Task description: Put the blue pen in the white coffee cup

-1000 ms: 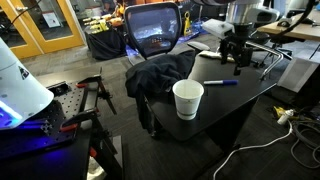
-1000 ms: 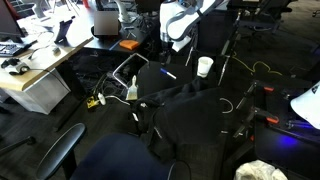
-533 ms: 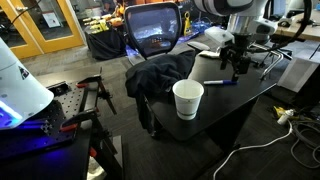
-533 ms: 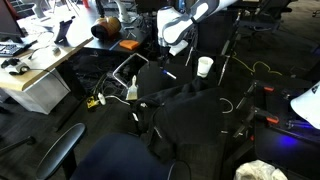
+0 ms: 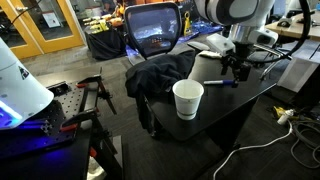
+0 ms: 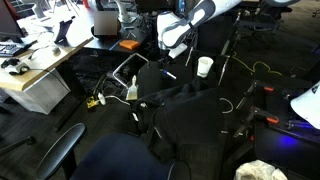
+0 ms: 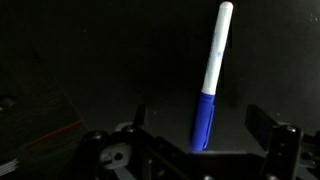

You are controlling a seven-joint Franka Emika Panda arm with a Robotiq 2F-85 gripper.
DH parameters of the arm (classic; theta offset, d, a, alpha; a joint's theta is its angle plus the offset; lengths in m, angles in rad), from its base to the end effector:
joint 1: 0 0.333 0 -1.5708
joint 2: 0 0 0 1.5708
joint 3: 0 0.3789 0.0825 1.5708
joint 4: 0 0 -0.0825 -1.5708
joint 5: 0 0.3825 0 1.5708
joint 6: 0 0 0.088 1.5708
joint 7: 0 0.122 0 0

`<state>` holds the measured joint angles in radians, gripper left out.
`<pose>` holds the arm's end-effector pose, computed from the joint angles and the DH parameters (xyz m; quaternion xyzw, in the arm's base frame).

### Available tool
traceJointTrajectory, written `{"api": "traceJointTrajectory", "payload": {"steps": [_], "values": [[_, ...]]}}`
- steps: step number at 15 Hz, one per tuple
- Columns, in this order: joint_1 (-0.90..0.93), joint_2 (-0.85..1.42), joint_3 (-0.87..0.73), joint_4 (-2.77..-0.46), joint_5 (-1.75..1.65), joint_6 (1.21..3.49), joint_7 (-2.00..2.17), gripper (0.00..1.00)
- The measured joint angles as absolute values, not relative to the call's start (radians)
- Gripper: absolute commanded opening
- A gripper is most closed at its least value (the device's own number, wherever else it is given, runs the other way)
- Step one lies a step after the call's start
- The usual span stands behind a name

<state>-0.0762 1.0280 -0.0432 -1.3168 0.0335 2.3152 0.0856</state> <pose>0.7783 -0.0836 0.1256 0.9945 -0.1037 -0.0144 0.0062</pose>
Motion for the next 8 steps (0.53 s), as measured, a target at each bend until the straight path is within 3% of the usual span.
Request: {"api": "traceJointTrajectory", "payload": {"steps": [2,8], "values": [[-0.080,1.042,-0.042,-1.305,0.034,2.315,0.085,0.66],[-0.082,1.057,-0.040,-1.278,0.034,2.305,0.085,0.19]]}}
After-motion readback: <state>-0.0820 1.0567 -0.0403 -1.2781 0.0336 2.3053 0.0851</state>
